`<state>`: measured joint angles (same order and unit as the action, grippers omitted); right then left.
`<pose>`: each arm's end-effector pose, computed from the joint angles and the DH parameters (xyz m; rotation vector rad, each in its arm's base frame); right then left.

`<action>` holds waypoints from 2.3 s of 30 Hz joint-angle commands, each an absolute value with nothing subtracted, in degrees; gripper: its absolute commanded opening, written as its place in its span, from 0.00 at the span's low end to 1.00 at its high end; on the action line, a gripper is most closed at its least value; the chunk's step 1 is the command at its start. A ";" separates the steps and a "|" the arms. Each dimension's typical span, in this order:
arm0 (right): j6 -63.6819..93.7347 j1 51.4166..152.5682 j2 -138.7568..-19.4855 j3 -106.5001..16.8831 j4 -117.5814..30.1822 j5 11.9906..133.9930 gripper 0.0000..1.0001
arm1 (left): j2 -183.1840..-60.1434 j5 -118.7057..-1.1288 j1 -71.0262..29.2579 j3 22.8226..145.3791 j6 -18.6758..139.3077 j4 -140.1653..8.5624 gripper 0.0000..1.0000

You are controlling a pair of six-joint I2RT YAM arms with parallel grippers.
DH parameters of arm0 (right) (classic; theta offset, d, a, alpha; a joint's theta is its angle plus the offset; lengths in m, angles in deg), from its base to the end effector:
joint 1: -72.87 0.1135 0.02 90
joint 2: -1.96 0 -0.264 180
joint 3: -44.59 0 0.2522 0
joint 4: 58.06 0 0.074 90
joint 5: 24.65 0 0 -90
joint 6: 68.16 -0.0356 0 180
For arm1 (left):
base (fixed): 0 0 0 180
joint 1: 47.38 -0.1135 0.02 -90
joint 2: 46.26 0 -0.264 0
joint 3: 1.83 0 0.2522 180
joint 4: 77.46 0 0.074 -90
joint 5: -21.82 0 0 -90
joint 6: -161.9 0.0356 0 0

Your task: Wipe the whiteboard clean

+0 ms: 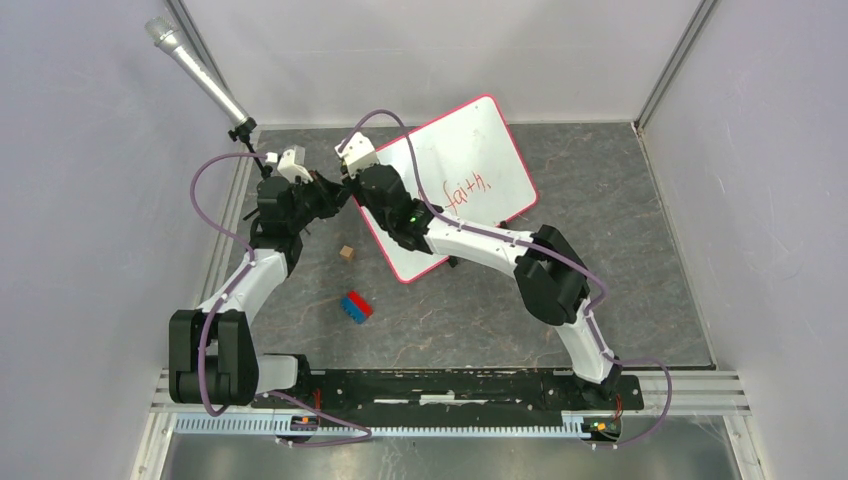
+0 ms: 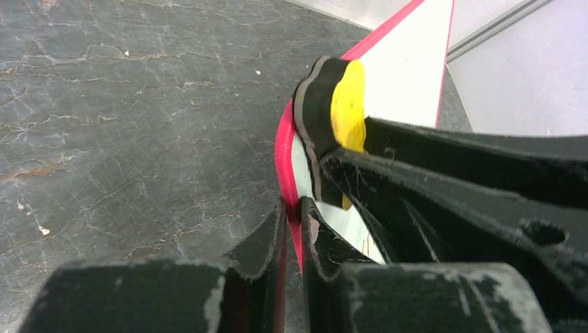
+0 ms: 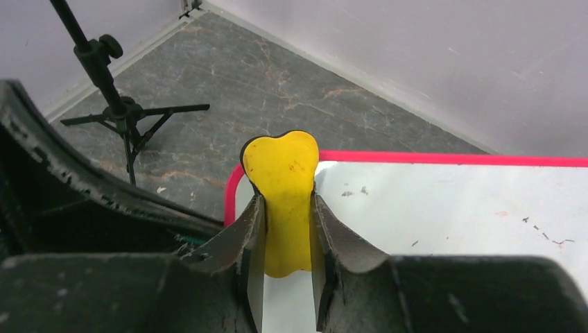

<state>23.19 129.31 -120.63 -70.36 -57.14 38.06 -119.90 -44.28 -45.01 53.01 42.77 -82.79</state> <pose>0.2992 0.4215 0.2867 -0.5035 1.6373 0.3065 0.2872 -0.0263 0.2607 -0.1260 1.8477 -0.7632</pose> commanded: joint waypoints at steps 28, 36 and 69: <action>20.27 124.36 -121.64 -70.92 -51.33 28.72 0.22 | -116.48 -38.20 -41.93 55.38 45.10 -84.90 0.02; 18.05 116.90 -113.62 -55.97 -56.19 39.84 0.23 | -117.92 -38.72 -41.93 56.95 45.29 -81.91 0.02; 20.40 108.53 -99.46 -37.47 -65.31 56.39 0.22 | -121.56 -40.29 -42.11 57.45 42.19 -79.29 0.52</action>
<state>19.08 106.38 -102.55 -39.11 -62.75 53.14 -120.34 -41.83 -42.54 55.11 42.60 -78.77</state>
